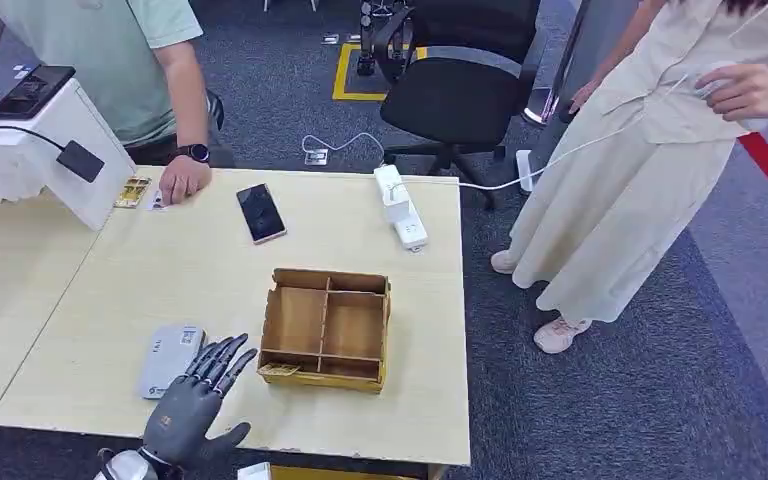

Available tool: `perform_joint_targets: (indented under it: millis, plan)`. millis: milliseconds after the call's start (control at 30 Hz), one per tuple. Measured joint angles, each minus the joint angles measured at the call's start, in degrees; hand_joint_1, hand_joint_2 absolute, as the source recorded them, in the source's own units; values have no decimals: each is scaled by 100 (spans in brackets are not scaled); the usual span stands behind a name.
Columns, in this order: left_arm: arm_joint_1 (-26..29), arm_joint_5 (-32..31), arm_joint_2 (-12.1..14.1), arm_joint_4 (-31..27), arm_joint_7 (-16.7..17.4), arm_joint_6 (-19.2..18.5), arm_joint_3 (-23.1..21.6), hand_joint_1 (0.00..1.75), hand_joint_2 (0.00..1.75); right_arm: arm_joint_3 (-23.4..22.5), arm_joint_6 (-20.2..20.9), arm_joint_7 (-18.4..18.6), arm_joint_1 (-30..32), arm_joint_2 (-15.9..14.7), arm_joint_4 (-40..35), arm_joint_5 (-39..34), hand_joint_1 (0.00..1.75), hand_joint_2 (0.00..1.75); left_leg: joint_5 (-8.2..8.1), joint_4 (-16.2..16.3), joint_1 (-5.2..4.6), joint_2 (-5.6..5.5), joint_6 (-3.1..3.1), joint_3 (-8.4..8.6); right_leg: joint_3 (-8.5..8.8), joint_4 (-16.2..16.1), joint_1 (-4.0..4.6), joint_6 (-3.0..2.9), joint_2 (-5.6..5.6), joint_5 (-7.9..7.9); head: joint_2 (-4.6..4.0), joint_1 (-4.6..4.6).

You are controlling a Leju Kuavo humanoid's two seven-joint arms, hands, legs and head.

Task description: Pass the card to the sensor for recognition and then transmit it.

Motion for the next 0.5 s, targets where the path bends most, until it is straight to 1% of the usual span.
perform_joint_targets:
  millis: [200,500]
  plan:
    - [-147,-111,-35,-2,-61,-24,-46,0,175,0,26,-13,-3,0,0,66,0,0,0,0,0,0,0,0,1,0,0,0,-1,0,0,2]
    - [-512,-387,-289,208,-149,-136,-155,0,175,0,28,-37,-20,0,4,186,0,0,0,1,-3,0,1,0,0,0,-2,1,0,1,0,2]
